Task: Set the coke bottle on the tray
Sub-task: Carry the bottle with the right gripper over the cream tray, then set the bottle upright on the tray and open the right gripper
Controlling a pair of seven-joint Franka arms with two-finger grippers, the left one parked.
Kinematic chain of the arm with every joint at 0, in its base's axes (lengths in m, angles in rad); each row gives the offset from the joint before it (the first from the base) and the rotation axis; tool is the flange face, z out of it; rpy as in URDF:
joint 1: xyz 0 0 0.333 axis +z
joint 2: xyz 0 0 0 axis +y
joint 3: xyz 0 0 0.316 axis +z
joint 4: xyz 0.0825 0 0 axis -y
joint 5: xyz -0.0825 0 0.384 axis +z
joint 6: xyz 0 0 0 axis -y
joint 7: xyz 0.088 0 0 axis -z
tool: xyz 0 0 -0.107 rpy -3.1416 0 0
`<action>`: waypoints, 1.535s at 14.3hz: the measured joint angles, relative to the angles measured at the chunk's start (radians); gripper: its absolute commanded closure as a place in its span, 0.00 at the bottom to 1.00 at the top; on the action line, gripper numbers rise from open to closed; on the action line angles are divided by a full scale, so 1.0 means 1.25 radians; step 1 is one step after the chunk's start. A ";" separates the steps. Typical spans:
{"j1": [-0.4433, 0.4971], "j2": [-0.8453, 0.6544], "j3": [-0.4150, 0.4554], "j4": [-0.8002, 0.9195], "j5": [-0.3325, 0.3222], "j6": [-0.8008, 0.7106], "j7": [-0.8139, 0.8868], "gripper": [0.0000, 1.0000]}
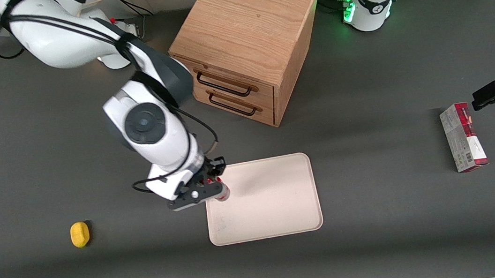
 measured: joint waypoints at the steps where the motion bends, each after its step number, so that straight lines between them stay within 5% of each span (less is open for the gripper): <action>1: 0.002 0.018 0.000 0.005 -0.016 0.015 0.000 0.72; 9: 0.003 0.092 -0.013 0.013 -0.093 0.104 0.000 0.64; 10: 0.003 0.098 -0.014 0.014 -0.095 0.112 0.000 0.51; 11: 0.003 0.102 -0.017 0.013 -0.096 0.115 0.000 0.01; 18: 0.003 0.089 -0.023 0.027 -0.089 0.103 0.010 0.00; 22: -0.039 -0.059 -0.023 -0.024 0.049 -0.024 0.004 0.00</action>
